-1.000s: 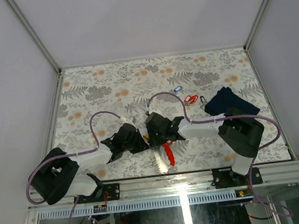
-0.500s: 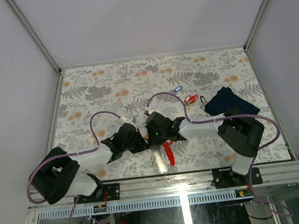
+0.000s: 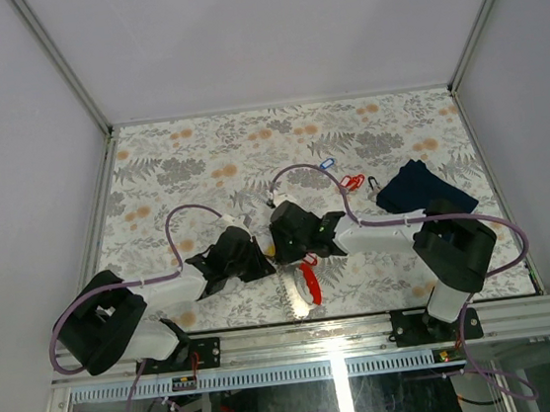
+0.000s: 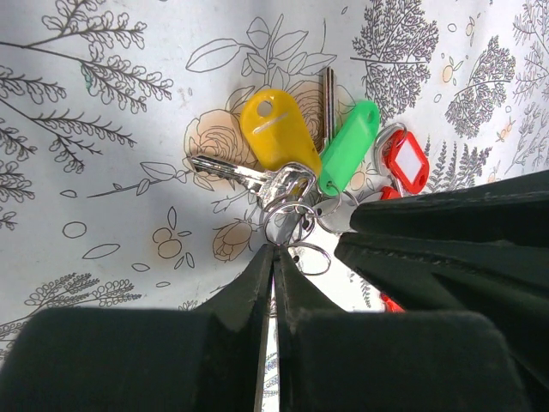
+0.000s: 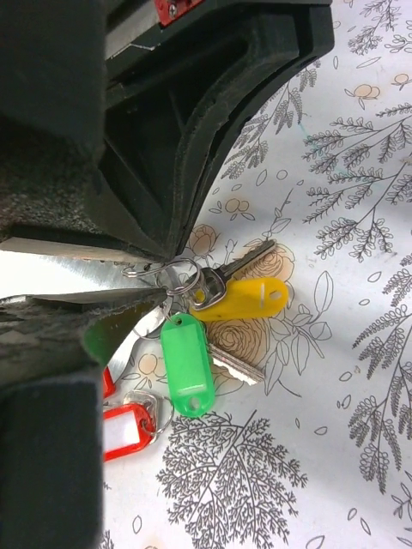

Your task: Put the keys on the keyring

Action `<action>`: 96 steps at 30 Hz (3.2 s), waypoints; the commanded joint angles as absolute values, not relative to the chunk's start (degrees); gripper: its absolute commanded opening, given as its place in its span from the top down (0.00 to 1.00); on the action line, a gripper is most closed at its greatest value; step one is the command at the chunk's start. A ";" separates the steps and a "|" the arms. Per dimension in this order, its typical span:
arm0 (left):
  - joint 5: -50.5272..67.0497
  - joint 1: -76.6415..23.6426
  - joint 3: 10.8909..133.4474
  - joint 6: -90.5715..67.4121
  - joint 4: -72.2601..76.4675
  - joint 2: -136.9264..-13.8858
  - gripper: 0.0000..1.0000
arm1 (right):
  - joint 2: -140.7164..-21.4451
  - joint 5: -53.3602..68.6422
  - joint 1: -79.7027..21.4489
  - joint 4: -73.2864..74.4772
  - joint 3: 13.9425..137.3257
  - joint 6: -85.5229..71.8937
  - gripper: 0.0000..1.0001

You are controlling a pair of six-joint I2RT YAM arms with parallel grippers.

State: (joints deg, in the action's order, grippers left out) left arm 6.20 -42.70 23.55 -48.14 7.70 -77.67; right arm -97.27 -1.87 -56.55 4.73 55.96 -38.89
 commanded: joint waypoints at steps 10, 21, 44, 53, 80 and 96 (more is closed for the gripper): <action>4.21 -42.58 21.80 -46.58 4.04 -79.54 1.00 | -98.15 0.56 -55.15 5.07 59.87 -36.28 0.74; 4.30 -42.55 21.80 -46.65 3.95 -79.30 1.00 | -100.46 1.51 -55.03 6.64 61.07 -36.08 0.74; 4.28 -42.55 22.09 -46.41 4.04 -80.24 1.00 | -104.74 5.85 -55.04 8.58 61.77 -36.85 0.74; 4.29 -42.61 22.09 -46.41 4.14 -80.31 1.00 | -103.31 6.10 -55.06 7.73 60.42 -36.62 0.88; 3.41 -42.59 21.95 -44.91 -0.19 -70.99 1.00 | -91.41 4.66 -54.25 7.05 53.72 -38.47 0.71; 4.40 -46.63 24.58 -45.87 5.65 -81.82 1.00 | -94.70 7.26 -54.23 2.78 51.19 -43.62 0.68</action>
State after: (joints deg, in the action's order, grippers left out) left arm 5.13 -45.01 25.41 -45.63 6.68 -78.96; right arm -94.76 6.79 -54.59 5.21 50.72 -42.41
